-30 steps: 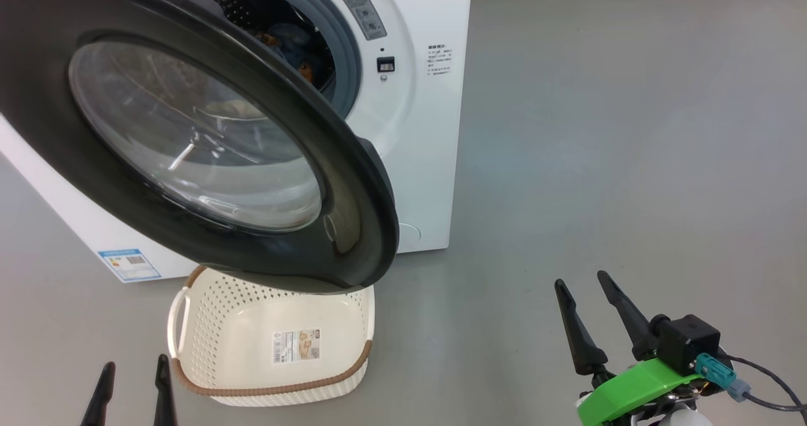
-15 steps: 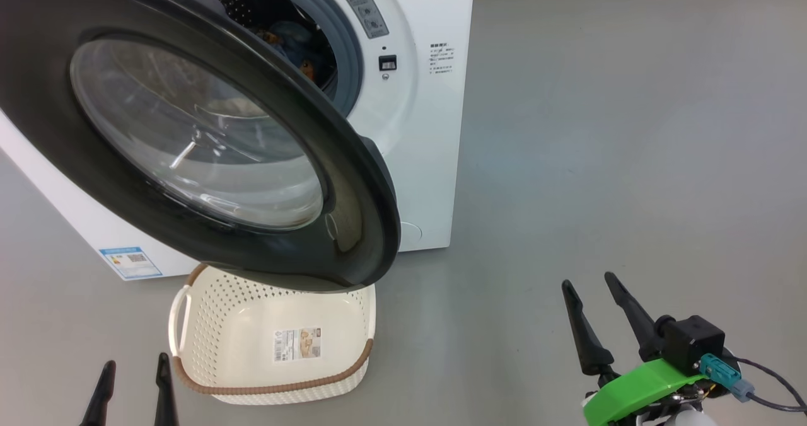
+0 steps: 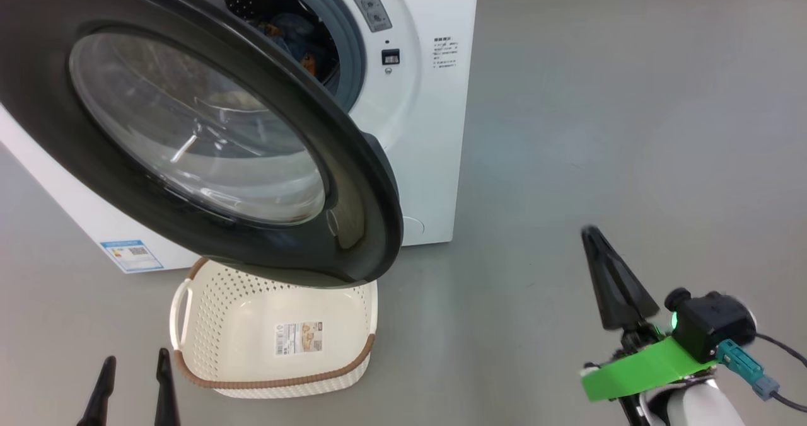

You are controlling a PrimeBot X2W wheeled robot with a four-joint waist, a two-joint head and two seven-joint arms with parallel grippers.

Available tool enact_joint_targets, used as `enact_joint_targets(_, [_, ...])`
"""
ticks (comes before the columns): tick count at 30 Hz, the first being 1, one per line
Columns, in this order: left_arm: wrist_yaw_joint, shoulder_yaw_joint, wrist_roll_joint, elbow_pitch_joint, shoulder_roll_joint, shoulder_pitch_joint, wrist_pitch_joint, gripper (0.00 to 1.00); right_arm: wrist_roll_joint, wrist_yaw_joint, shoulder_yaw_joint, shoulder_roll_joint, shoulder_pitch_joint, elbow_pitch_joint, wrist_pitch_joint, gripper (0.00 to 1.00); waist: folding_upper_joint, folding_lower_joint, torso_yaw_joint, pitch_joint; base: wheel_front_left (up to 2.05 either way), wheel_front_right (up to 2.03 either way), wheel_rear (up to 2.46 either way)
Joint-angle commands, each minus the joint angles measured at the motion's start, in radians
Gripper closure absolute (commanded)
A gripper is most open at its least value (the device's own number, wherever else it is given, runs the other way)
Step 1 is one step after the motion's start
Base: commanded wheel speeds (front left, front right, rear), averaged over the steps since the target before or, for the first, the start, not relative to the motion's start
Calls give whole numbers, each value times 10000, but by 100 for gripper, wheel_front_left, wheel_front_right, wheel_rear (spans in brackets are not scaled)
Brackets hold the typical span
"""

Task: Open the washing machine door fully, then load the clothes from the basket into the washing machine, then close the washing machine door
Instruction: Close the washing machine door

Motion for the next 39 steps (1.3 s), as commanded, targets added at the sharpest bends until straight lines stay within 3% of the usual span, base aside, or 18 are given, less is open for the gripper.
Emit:
enact_joint_targets(1, [60, 274, -77, -262, 130, -455, -91, 0, -240, 16, 415, 41, -315, -760, -117, 100, 0, 0, 44, 43, 0, 0, 0])
enact_joint_targets(5, [75, 149, -158, -234, 130, -554, -91, 0, -567, 16, 1194, -211, -483, -2242, -117, 100, 0, 0, 225, 135, 0, 0, 0])
enact_joint_targets(10, [109, 21, -274, -198, 130, -642, -91, 0, -645, 16, 1984, -653, -744, -3227, -117, 100, 0, 0, 474, 200, 0, 0, 0])
enact_joint_targets(17, [169, -201, -460, -173, 130, -672, -91, 0, -531, 16, 3427, -1454, -1280, -3770, -118, 100, 0, 0, 995, 274, 0, 0, 0])
enact_joint_targets(27, [222, -632, -649, -228, 130, -748, -91, 0, 510, 16, 5949, -2696, -2050, -1989, -118, 100, 0, 0, 1789, 577, 0, 0, 0])
enact_joint_targets(39, [285, -1278, -965, -401, 129, -1273, -91, 0, 1117, 16, 6253, -2621, -2867, 342, -118, 100, 0, 0, 2510, 1580, 0, 0, 0])
